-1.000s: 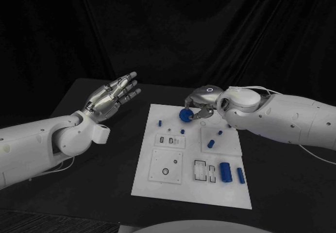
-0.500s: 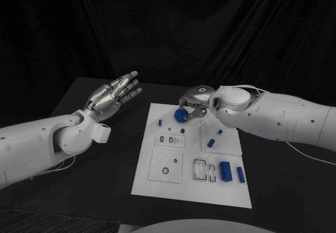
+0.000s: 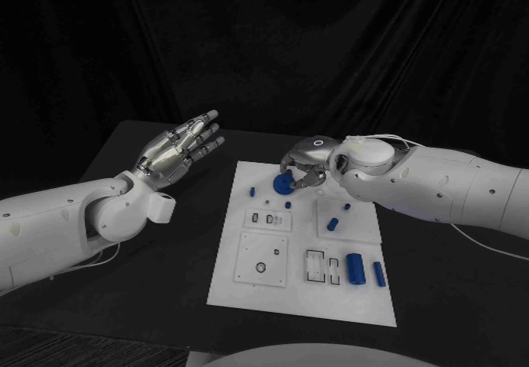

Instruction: Assemble the parts on the task board

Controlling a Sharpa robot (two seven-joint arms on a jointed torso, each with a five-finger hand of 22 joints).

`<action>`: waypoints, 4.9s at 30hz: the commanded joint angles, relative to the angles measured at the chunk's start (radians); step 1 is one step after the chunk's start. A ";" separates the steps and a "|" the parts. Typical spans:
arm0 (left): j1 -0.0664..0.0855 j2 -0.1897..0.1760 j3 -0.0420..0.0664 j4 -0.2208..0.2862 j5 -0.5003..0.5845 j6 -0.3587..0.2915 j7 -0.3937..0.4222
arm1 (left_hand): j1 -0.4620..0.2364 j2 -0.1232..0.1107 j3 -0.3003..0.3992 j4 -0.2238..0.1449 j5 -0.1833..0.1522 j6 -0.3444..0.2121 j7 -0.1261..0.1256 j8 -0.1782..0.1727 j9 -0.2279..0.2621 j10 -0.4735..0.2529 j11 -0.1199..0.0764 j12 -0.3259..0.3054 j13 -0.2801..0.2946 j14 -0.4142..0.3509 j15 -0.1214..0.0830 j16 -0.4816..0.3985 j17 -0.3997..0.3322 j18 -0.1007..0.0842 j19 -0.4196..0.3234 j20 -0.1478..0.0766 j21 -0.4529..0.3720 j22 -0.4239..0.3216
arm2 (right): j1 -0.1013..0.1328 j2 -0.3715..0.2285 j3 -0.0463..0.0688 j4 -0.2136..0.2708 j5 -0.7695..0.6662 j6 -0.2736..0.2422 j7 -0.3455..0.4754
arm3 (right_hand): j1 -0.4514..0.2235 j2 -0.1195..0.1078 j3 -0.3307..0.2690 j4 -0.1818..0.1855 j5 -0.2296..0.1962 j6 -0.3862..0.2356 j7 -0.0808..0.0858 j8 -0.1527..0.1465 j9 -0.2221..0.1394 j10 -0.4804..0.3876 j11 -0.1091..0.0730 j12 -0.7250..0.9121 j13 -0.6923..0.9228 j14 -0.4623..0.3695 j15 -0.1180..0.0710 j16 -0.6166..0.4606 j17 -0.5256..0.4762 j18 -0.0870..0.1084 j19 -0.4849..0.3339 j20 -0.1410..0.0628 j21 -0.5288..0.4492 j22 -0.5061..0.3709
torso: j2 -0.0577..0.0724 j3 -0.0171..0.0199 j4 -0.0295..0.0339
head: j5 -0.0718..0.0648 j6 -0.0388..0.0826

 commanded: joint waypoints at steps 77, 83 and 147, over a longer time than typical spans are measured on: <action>-0.001 -0.001 0.001 -0.006 0.001 0.018 0.013 | 0.014 0.000 0.008 -0.002 0.009 0.007 0.003 0.009 0.001 0.003 0.007 -0.001 0.000 0.001 -0.001 -0.004 -0.002 0.010 -0.001 -0.001 -0.003 -0.001 | -0.006 -0.070 0.000 0.038 -0.001 0.109 0.035 | -0.029 0.054 0.059 -0.033 0.106 0.022 -0.084 -0.097 -0.199 0.104 -0.074 0.002 0.263 0.074 -0.055 -0.022 0.103 -0.010 0.032 -0.052 -0.030 0.199 | -0.003 -0.0059 -0.0068 | -0.002 0.001; -0.001 -0.001 0.001 -0.005 0.001 0.019 0.014 | 0.014 0.001 0.010 -0.002 0.010 0.008 0.003 0.009 0.002 0.004 0.008 -0.001 0.000 0.001 -0.001 -0.004 -0.002 0.010 -0.001 -0.001 -0.003 -0.001 | -0.006 -0.068 0.000 0.037 -0.001 0.132 0.028 | -0.037 0.056 0.075 -0.036 0.125 0.057 -0.074 -0.090 -0.202 0.104 -0.070 0.002 0.263 0.075 -0.054 -0.021 0.104 -0.010 0.032 -0.052 -0.031 0.200 | -0.003 -0.0061 -0.0084 | -0.001 0.001; -0.008 0.003 0.001 -0.019 0.001 0.028 0.006 | 0.022 -0.002 0.017 -0.007 0.017 0.013 0.005 0.011 0.002 0.005 0.010 0.000 0.001 0.001 -0.002 -0.004 -0.002 0.010 -0.001 -0.001 -0.003 -0.001 | -0.031 -0.476 -0.001 0.252 -0.001 -0.137 -0.085 | -0.040 -0.012 -0.041 0.086 -0.232 0.093 -0.012 -0.047 -0.145 0.104 -0.019 0.002 0.263 0.074 -0.020 -0.029 0.088 -0.015 0.048 -0.021 -0.024 0.219 | -0.004 -0.0049 -0.0107 | -0.033 0.015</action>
